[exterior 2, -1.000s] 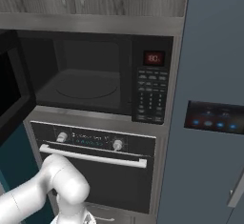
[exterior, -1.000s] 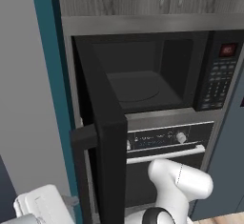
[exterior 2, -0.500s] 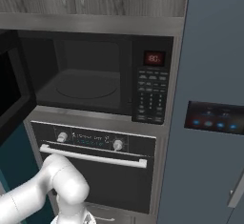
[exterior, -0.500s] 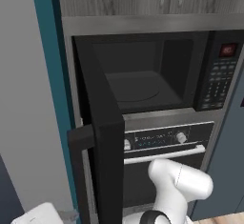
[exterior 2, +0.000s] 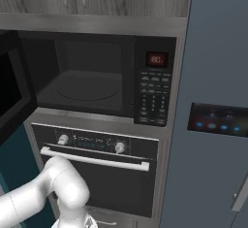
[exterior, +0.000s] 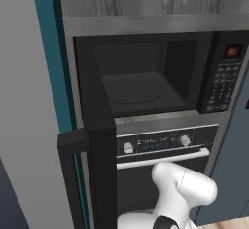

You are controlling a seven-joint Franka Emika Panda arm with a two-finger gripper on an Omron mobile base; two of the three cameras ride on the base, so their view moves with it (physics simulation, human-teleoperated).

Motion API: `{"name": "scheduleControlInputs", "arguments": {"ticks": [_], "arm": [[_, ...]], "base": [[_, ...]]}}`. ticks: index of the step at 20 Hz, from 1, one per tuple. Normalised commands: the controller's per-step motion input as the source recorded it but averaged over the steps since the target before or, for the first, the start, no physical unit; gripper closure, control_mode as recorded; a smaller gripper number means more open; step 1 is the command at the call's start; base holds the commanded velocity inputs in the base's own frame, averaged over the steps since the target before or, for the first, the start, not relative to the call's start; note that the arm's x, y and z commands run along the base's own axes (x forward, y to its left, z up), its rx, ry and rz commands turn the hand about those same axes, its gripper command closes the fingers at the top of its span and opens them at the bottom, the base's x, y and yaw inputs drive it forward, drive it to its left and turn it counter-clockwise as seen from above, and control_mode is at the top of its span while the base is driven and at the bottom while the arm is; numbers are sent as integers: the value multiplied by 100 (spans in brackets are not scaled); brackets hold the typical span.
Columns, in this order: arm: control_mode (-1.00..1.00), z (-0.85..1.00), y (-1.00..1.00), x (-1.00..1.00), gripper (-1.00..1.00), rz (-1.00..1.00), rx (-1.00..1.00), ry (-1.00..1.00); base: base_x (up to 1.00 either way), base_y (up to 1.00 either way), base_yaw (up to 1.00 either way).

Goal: Place the sponge inside the microwave to prepare for sanitizing.

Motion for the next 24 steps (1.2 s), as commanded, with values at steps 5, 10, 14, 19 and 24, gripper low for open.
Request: {"name": "scheduleControlInputs", "arguments": {"ticks": [5,10,14,19,24], "arm": [[-100,5,-52,-19,-100,32,20,22],[-100,19,-54,-16,-100,33,21,16],[-100,17,-59,-4,-100,27,17,24],[-100,25,-72,12,-100,9,15,33],[-100,66,-64,0,-100,10,23,31]], "base": [[0,0,0],[0,0,0],[0,0,0],[0,0,0],[0,0,0]]}}
